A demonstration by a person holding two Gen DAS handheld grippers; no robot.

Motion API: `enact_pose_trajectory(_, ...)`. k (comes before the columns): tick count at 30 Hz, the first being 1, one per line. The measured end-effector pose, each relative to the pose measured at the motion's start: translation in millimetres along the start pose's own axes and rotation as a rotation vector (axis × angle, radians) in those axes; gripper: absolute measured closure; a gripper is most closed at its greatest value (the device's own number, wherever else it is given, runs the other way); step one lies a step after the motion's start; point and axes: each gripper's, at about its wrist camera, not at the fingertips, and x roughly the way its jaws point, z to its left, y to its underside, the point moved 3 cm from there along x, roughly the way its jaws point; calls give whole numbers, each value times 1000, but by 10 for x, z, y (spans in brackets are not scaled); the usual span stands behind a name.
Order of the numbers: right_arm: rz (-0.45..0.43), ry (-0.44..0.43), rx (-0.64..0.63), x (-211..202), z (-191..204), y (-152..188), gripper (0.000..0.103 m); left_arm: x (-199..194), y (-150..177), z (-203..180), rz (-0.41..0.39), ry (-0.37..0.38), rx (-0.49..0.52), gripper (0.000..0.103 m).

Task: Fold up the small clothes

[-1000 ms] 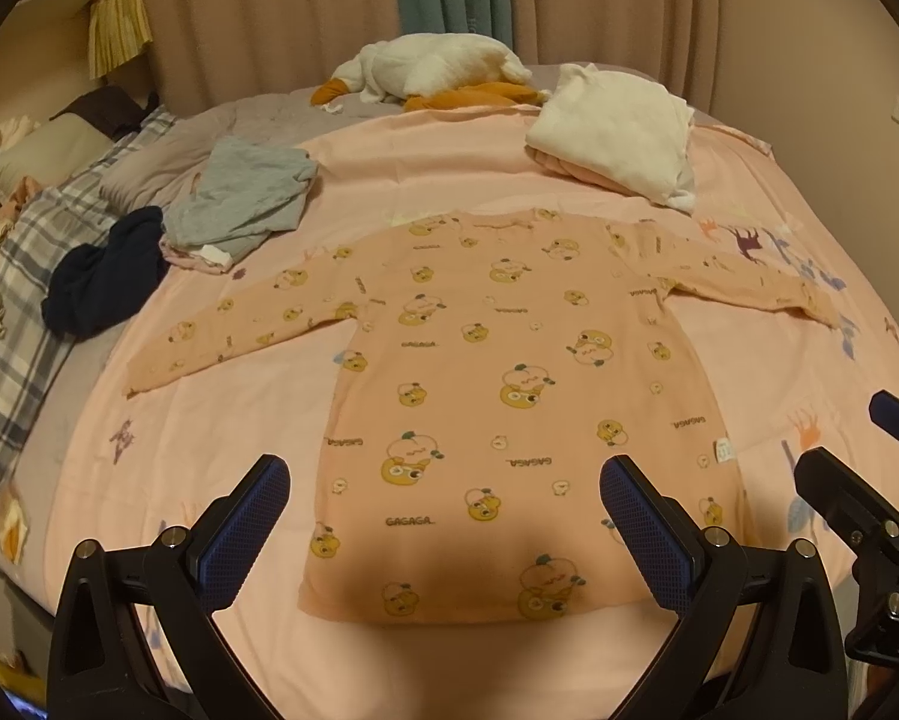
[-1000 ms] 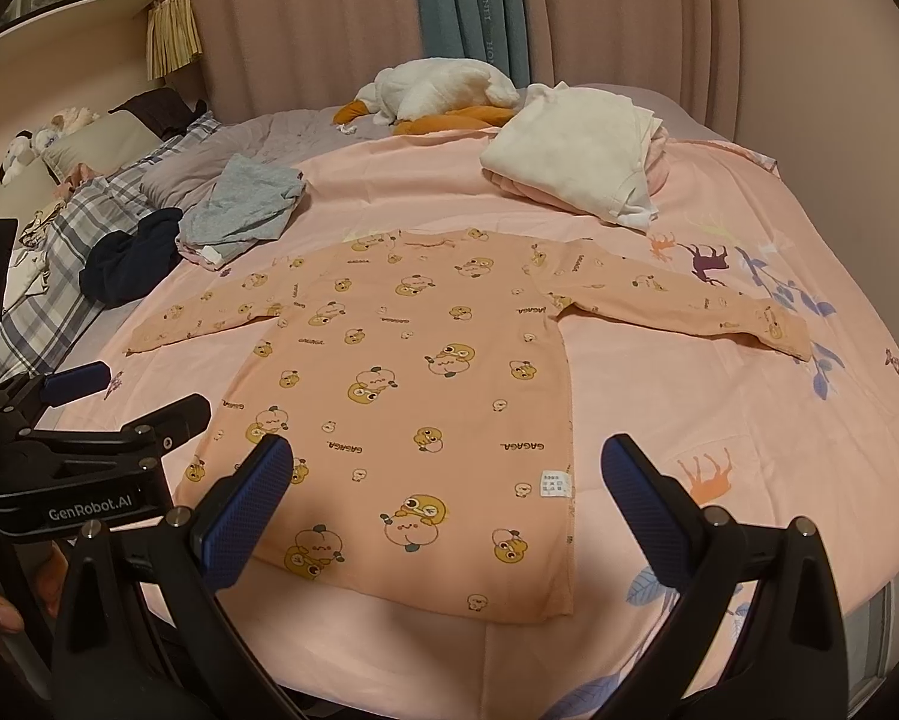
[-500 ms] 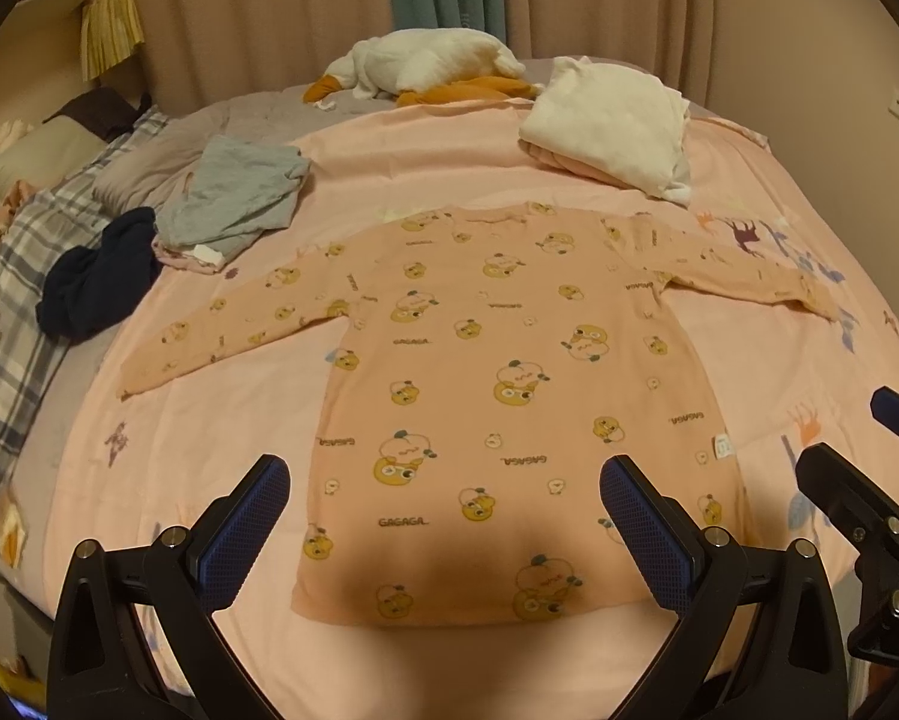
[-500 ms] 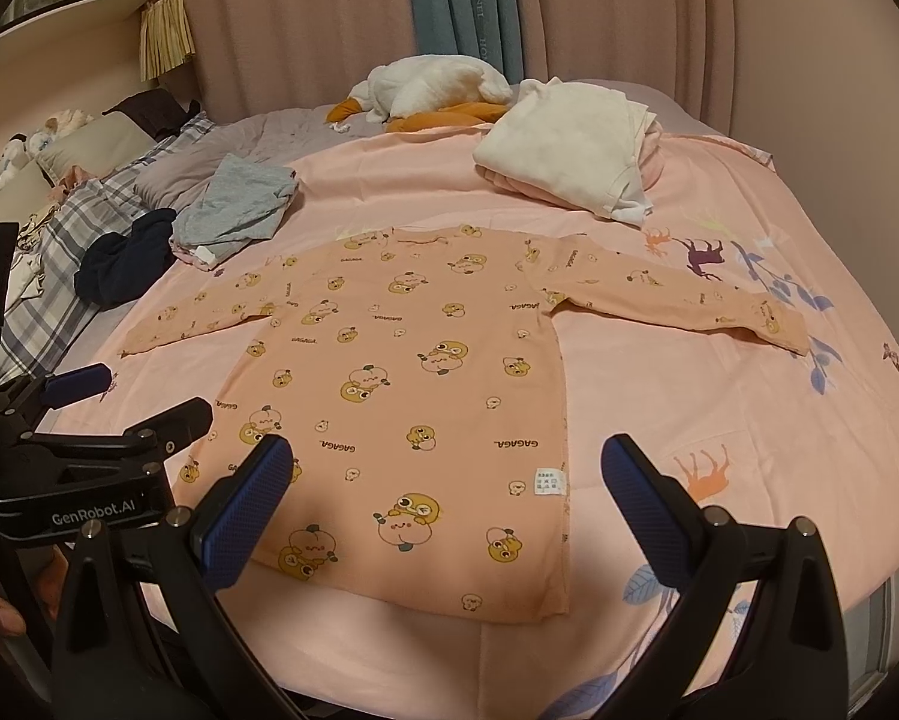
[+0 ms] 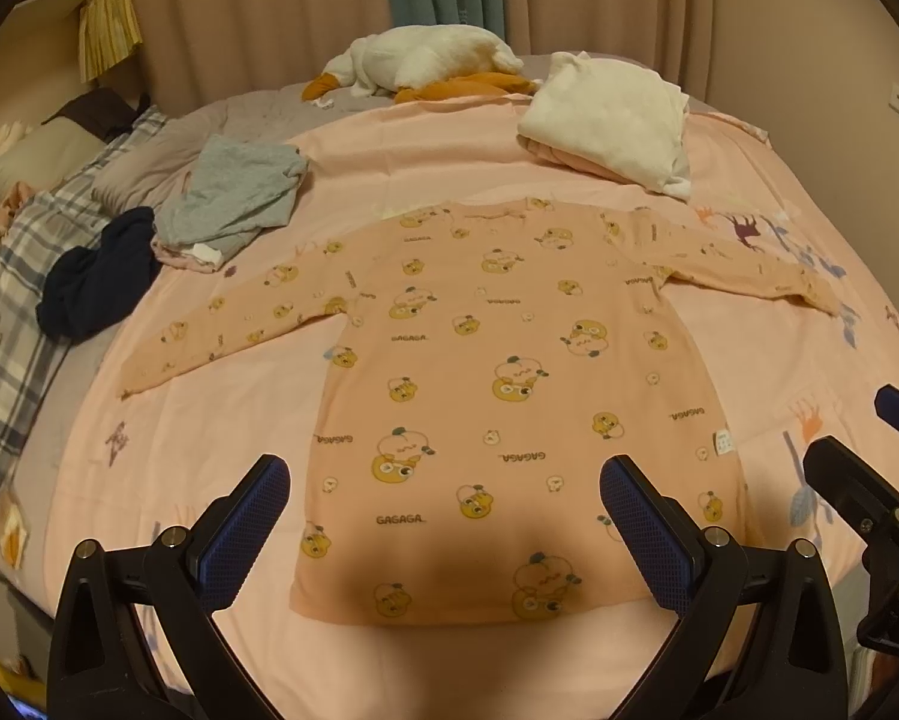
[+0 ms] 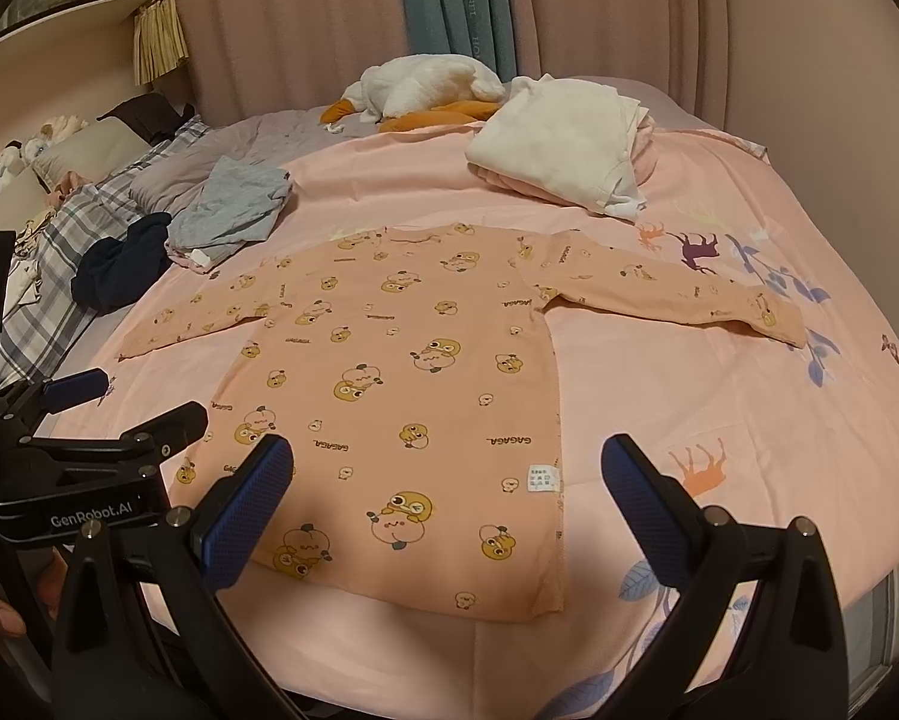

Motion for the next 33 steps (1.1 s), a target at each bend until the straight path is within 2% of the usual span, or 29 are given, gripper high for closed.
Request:
enact_pose_trajectory(10, 10, 12, 38, 83, -156, -1, 0, 80, -18, 3, -1, 17, -19, 1)
enact_pose_trajectory(13, 13, -29, 86, 145, -266, -17, 0, 178, -62, 20, -7, 58, -52, 1)
enact_pose_trajectory(17, 16, -215, 273, 392, -672, -11, 0, 385, -158, -15, 2, 175, -91, 1)
enact_pose_trajectory(20, 15, -269, 458, 648, -1100, 31, 1, 558, -255, -79, 13, 234, -112, 1)
enact_pose_trajectory(22, 2, -251, 565, 805, -1418, 49, 2, 684, -344, -125, 12, 254, -120, 1)
enact_pose_trajectory(28, -55, -188, 816, 1164, -2288, 71, 15, 986, -638, -216, 9, 332, -176, 1)
enact_pose_trajectory(33, -102, -110, 982, 1418, -2910, 26, 22, 1170, -846, -307, 5, 321, -166, 1)
